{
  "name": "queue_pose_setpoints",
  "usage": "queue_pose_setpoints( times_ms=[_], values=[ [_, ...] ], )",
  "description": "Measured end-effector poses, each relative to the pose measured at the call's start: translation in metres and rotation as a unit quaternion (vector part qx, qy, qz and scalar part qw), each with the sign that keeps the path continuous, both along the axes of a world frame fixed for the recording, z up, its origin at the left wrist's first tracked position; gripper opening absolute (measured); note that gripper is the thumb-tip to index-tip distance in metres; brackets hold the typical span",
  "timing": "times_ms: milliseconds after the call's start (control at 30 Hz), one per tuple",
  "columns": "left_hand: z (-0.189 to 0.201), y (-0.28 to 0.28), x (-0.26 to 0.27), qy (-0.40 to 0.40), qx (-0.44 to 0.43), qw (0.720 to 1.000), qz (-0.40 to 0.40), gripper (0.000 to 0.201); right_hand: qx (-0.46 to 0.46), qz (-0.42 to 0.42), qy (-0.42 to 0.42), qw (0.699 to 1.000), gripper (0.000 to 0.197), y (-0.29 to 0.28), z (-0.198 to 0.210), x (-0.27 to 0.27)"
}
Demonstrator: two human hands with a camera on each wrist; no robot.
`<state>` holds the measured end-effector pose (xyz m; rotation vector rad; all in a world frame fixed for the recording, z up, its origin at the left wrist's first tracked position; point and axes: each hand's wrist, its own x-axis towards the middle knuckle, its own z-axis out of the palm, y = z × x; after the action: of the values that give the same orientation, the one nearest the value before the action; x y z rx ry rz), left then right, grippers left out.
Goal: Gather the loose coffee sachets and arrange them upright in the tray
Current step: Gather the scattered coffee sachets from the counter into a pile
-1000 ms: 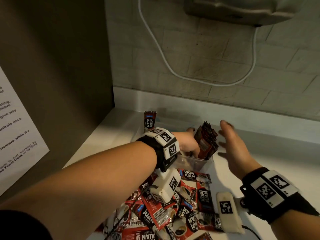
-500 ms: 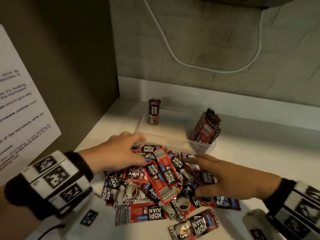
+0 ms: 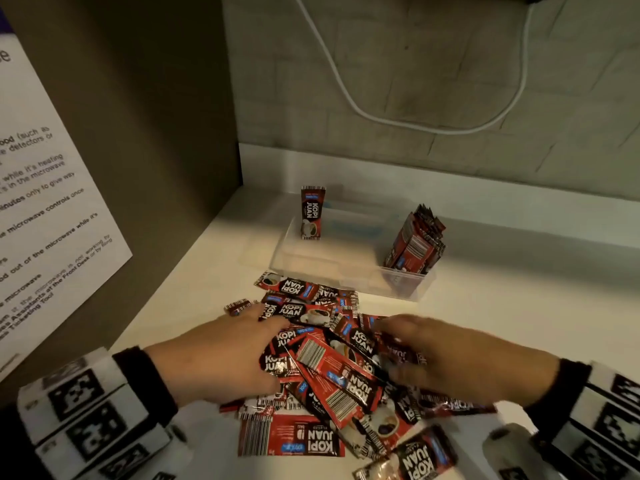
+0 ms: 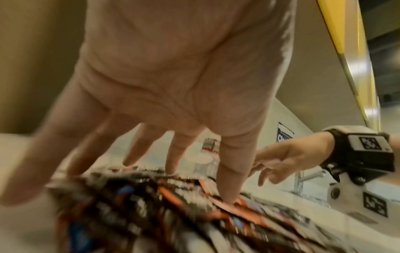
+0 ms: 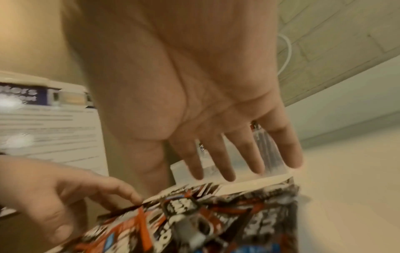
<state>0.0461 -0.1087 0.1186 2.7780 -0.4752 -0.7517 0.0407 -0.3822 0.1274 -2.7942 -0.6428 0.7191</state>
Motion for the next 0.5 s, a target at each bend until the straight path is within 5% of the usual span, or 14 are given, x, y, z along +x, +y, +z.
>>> queue_pose_setpoints(
  times_ms=[100,233,500],
  values=[
    [0.011,-0.006,0.013,-0.062,0.005,0.998,0.003,0.063,0.012,-0.062,-0.094,0.994,0.051,-0.002,0.001,0.018],
    [0.012,-0.014,0.048,-0.135,-0.016,0.991,-0.004,0.045,-0.014,-0.036,-0.094,0.995,0.042,0.004,-0.011,0.034],
    [-0.005,-0.011,0.088,-0.096,0.070,0.992,-0.048,0.049,-0.053,-0.034,-0.155,0.986,0.029,0.012,-0.024,0.035]
  ],
)
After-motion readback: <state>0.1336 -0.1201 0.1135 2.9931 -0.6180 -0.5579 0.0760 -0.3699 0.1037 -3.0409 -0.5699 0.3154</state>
